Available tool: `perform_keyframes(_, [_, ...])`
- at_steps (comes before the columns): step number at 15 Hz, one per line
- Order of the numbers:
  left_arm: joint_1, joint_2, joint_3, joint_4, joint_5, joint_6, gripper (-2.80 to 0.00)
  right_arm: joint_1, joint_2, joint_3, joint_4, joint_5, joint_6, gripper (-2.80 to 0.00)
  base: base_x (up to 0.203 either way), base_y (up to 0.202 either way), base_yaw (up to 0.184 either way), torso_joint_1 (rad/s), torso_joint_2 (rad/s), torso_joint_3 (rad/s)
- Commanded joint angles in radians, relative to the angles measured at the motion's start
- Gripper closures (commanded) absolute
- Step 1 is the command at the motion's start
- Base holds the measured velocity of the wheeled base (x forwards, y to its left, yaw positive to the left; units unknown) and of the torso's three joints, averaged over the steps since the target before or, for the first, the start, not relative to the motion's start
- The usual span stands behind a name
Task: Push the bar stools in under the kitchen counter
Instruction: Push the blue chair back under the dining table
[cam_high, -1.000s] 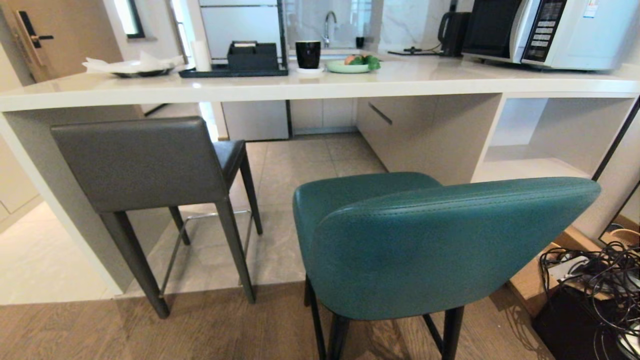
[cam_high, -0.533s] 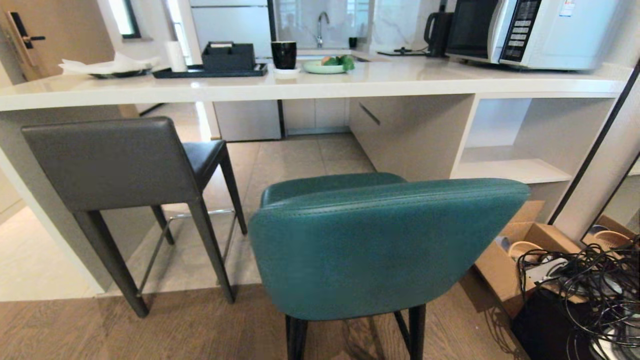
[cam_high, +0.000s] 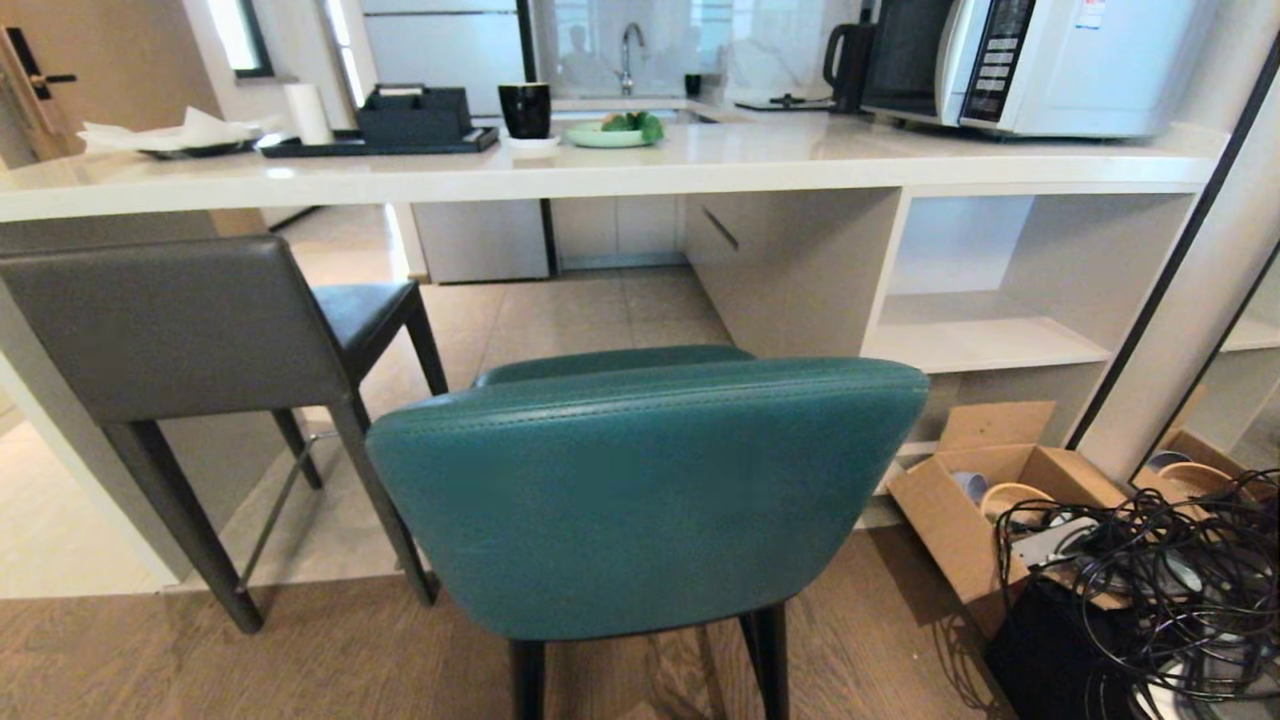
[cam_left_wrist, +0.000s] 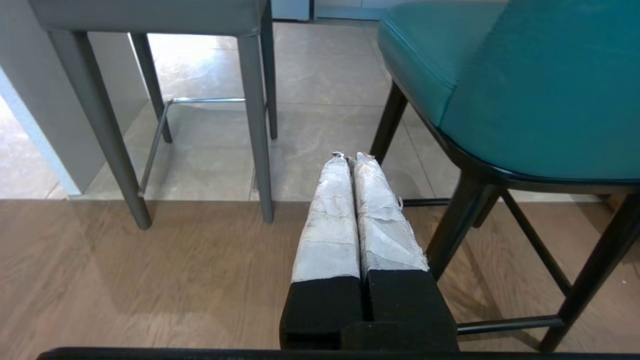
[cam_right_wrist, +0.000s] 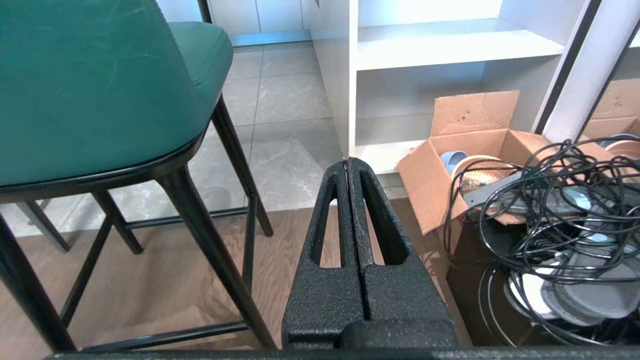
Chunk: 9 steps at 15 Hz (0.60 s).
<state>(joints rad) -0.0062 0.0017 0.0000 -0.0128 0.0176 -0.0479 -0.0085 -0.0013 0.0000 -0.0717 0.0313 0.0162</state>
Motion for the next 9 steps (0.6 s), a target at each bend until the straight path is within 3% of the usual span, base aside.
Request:
perform_keyframes(1, [0.0, 0.001, 0.0, -0.001, -0.001, -0.003, 0.0, 0.001, 0.001, 0.0, 0.0, -0.001, 0.007, 0.0, 0.0, 0.0, 0.0, 0.0, 0.0, 0.0])
perform_keyframes(4, [0.002, 0.001, 0.002, -0.003, 0.001, -0.007, 0.0, 0.001, 0.0, 0.0, 0.004, -0.01, 0.043, 0.0, 0.0, 0.0, 0.0, 0.0, 0.0, 0.0])
perform_keyframes(6, [0.002, 0.004, -0.02, 0.004, 0.002, -0.006, 0.0, 0.0, 0.004, -0.027, 0.009, -0.01, 0.023, 0.0, 0.0, 0.0, 0.0, 0.0, 0.0, 0.0])
perform_keyframes(9, [0.005, 0.196, -0.116, -0.022, 0.028, -0.034, 0.0, 0.003, 0.19, -0.143, 0.047, 0.006, 0.083, 0.0, 0.0, 0.0, 0.0, 0.0, 0.0, 0.0])
